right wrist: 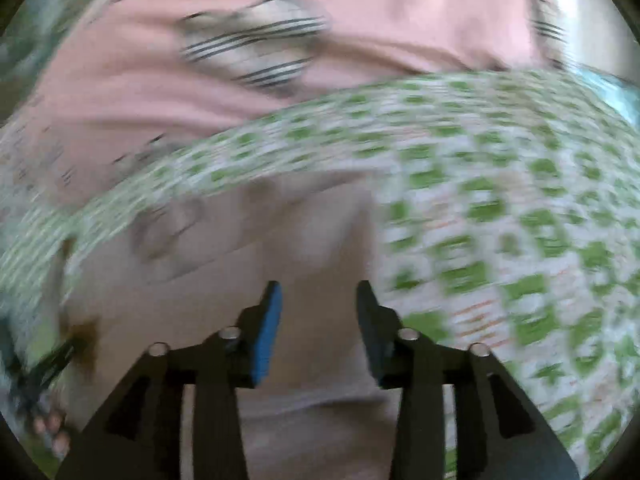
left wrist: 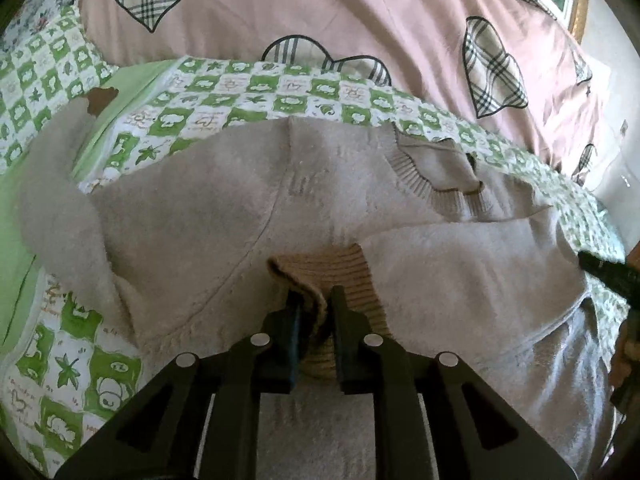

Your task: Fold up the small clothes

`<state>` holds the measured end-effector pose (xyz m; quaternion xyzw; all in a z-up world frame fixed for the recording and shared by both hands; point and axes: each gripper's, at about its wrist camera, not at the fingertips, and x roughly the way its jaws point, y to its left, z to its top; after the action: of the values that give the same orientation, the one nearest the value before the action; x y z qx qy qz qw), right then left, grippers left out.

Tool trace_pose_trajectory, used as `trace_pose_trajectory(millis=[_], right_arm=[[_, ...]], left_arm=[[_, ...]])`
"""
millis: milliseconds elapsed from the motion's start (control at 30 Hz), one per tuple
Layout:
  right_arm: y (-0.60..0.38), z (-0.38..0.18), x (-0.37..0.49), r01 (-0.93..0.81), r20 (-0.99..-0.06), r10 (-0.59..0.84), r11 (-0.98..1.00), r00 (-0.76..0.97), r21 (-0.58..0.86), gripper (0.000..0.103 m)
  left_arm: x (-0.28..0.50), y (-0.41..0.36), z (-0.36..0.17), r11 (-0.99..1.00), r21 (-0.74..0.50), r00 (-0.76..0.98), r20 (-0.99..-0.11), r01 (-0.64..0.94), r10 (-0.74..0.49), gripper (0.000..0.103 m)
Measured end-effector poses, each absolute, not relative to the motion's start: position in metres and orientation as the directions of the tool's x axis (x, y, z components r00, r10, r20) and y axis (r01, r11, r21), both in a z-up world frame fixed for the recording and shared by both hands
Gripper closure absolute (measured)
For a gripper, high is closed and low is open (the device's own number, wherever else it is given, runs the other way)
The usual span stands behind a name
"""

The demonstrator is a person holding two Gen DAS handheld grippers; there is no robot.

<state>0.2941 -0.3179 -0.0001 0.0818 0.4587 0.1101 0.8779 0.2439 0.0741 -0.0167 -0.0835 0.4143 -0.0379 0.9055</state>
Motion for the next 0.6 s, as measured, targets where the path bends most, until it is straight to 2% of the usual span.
trace_pose_trajectory(millis=[100,167,300,333,433,500,600], right_arm=[[-0.325,-0.024,0.297,-0.067,-0.839,0.2,0.979,0.505,0.193,0.058],[-0.339,-0.019,0.295,-0.027,-0.822,0.237,0.965,0.517,0.261,0.058],[-0.341,0.004,0.28,-0.043,-0.795,0.268,0.955,0.544,0.292,0.054],[-0.338,0.009,0.275,-0.063,-0.785,0.287,0.951,0.549,0.303,0.052],[-0.327,0.015,0.257,-0.113,-0.768,0.346,0.933,0.538,0.342,0.049],[-0.317,0.017,0.243,-0.138,-0.762,0.382,0.92,0.523,0.366,0.048],[-0.3,0.016,0.229,-0.166,-0.763,0.419,0.906,0.492,0.39,0.047]], left_arm=[[0.235,0.084,-0.016,0.983,-0.183,0.652,-0.748,-0.022,-0.124,0.087],[0.227,0.096,-0.014,0.983,-0.181,0.65,-0.752,-0.041,-0.111,0.088],[0.211,0.131,0.0,0.97,-0.221,0.662,-0.743,-0.1,-0.101,0.086],[0.209,0.141,0.007,0.967,-0.225,0.672,-0.735,-0.119,-0.089,0.081],[0.213,0.169,0.023,0.959,-0.226,0.69,-0.722,-0.174,-0.045,0.056],[0.222,0.193,0.033,0.952,-0.214,0.698,-0.716,-0.22,0.001,0.049],[0.25,0.231,0.044,0.943,-0.17,0.695,-0.715,-0.287,0.083,0.032]])
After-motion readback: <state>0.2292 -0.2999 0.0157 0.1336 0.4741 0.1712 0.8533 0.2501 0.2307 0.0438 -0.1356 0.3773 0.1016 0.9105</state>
